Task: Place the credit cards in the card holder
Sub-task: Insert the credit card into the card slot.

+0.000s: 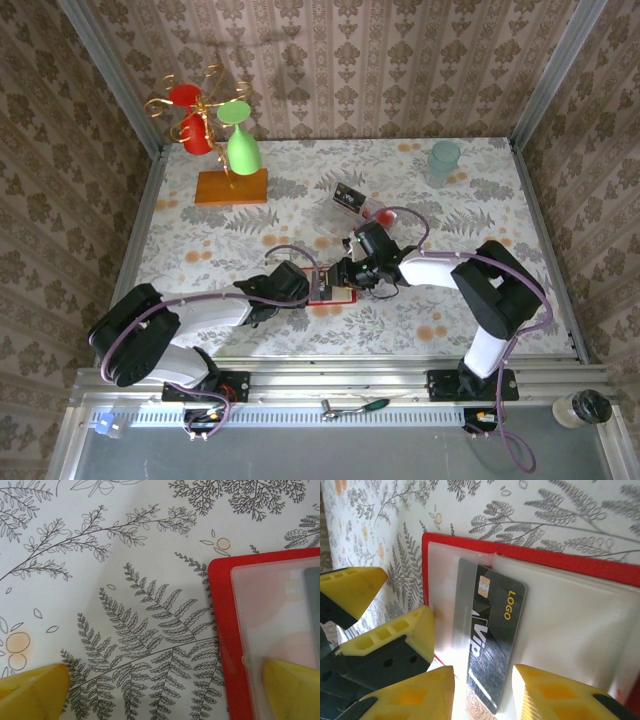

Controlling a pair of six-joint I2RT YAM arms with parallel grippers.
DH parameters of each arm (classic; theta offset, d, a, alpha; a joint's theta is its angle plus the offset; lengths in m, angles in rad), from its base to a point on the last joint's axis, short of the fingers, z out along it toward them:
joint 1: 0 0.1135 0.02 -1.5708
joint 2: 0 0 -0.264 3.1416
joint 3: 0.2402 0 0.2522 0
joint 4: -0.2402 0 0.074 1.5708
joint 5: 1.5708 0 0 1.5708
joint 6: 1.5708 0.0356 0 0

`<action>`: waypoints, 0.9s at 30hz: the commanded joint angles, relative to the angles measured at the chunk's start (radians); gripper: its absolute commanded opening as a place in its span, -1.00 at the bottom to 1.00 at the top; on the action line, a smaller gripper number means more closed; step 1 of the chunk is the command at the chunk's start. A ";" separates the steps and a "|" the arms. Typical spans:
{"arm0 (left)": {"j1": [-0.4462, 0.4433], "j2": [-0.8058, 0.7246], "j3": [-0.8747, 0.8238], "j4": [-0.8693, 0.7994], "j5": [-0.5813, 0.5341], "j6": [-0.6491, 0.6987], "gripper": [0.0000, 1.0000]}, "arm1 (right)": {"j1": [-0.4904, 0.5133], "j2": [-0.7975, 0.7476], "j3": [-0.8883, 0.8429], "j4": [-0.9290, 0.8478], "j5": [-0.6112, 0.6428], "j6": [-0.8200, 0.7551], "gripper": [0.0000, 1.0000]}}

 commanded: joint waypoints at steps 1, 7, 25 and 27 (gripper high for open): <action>0.007 -0.033 -0.025 -0.013 -0.028 -0.002 1.00 | -0.001 -0.024 0.054 -0.143 0.042 -0.076 -0.42; 0.021 -0.057 -0.051 0.001 -0.023 -0.003 1.00 | 0.023 0.021 0.097 -0.160 0.051 -0.081 -0.64; 0.021 -0.039 -0.065 0.032 -0.012 -0.012 1.00 | 0.123 0.196 0.248 -0.201 0.102 -0.069 -0.75; 0.022 -0.040 -0.063 0.030 -0.012 -0.011 1.00 | 0.125 0.194 0.256 -0.206 0.103 -0.068 -0.76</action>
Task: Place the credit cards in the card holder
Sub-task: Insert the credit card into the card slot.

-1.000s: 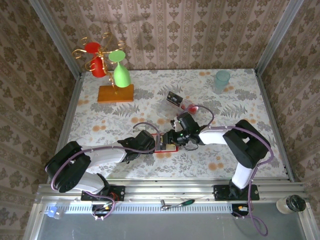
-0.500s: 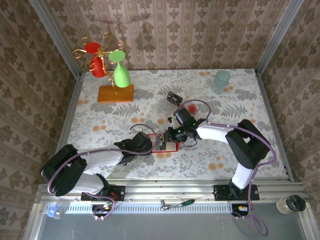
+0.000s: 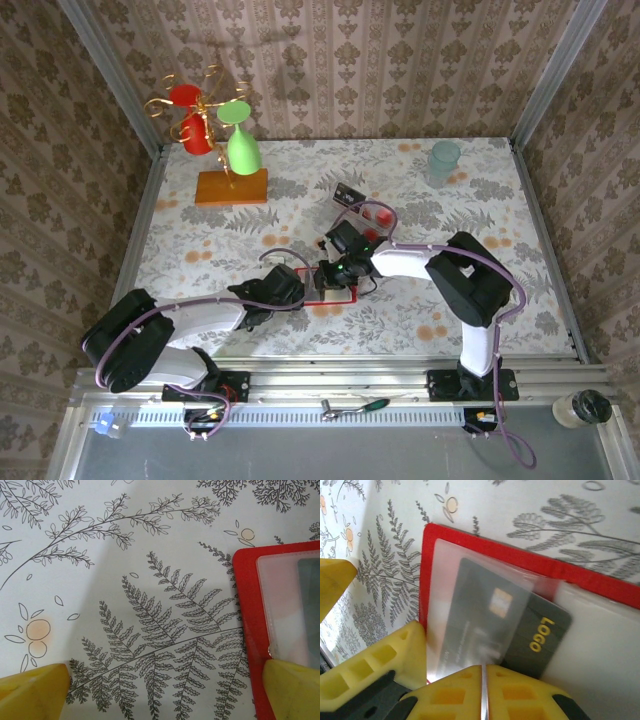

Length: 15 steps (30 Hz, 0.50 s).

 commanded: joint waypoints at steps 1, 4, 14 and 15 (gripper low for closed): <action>0.007 -0.003 -0.010 0.002 -0.011 -0.012 1.00 | 0.009 0.011 0.025 -0.038 0.022 0.006 -0.77; 0.006 -0.011 -0.008 -0.006 -0.013 -0.011 1.00 | -0.006 -0.040 0.024 -0.059 0.035 -0.004 -0.76; 0.030 -0.070 -0.024 -0.038 -0.031 -0.003 1.00 | -0.044 -0.111 0.002 -0.122 0.102 -0.047 -0.80; 0.033 -0.071 -0.028 -0.036 -0.027 -0.002 1.00 | -0.044 -0.106 0.003 -0.120 0.100 -0.047 -0.81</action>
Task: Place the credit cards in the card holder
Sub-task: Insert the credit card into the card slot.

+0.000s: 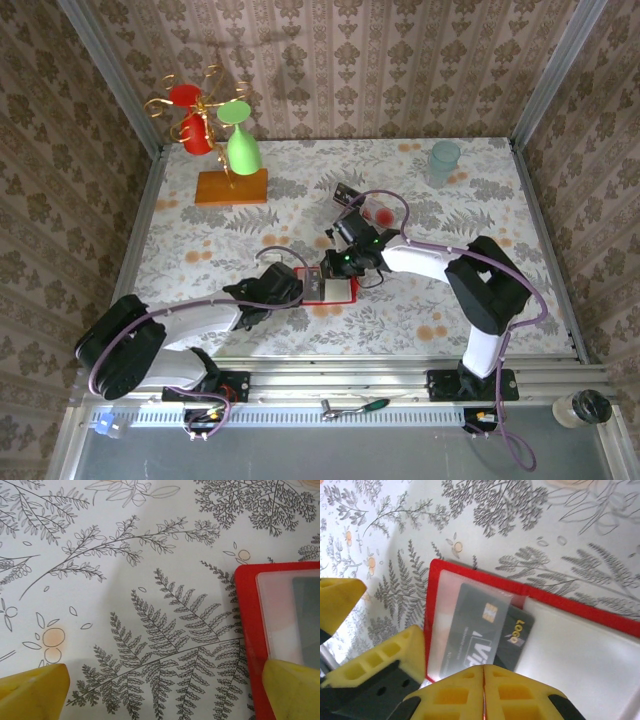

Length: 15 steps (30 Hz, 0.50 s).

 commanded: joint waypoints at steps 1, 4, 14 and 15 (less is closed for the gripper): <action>0.015 -0.019 -0.026 -0.029 -0.017 -0.003 1.00 | 0.000 0.002 -0.001 -0.049 0.028 -0.022 -0.83; 0.017 -0.016 -0.030 -0.027 -0.014 -0.004 1.00 | 0.000 0.020 0.000 -0.037 0.022 -0.014 -0.85; 0.015 0.028 -0.036 0.005 -0.004 -0.005 1.00 | 0.009 0.071 0.016 -0.026 0.009 -0.008 -0.89; 0.017 0.033 -0.037 0.009 -0.004 -0.005 1.00 | 0.011 0.078 0.017 -0.025 0.006 -0.008 -0.89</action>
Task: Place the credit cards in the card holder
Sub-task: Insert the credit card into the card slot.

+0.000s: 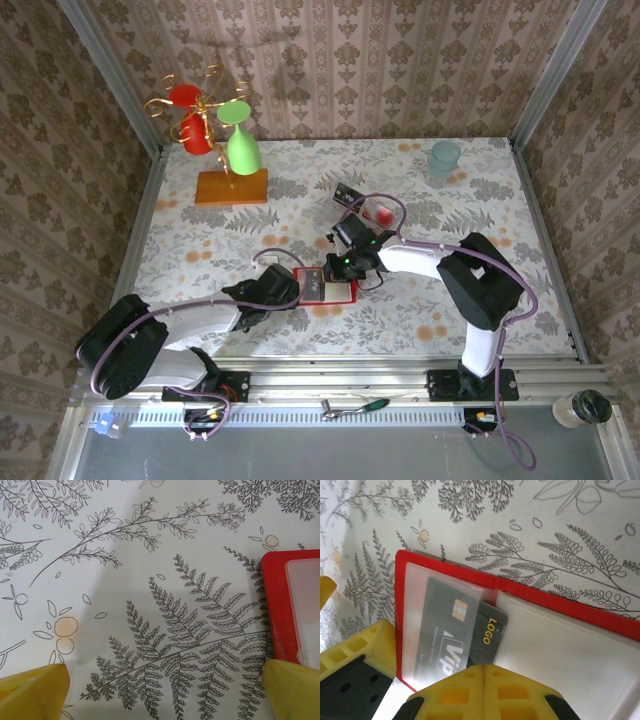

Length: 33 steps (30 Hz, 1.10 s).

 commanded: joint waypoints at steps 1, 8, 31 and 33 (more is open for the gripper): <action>0.005 0.019 -0.015 0.007 -0.004 -0.005 1.00 | 0.011 0.031 0.022 -0.010 0.000 -0.005 -0.90; 0.005 0.029 -0.018 0.018 -0.001 -0.007 1.00 | 0.038 0.075 0.053 -0.017 -0.007 -0.005 -0.92; 0.045 -0.084 -0.045 -0.046 -0.010 0.001 1.00 | 0.028 -0.038 0.044 -0.074 0.037 -0.029 -0.91; 0.046 -0.080 -0.045 -0.044 -0.008 0.000 1.00 | 0.029 -0.033 0.041 -0.065 0.029 -0.022 -0.92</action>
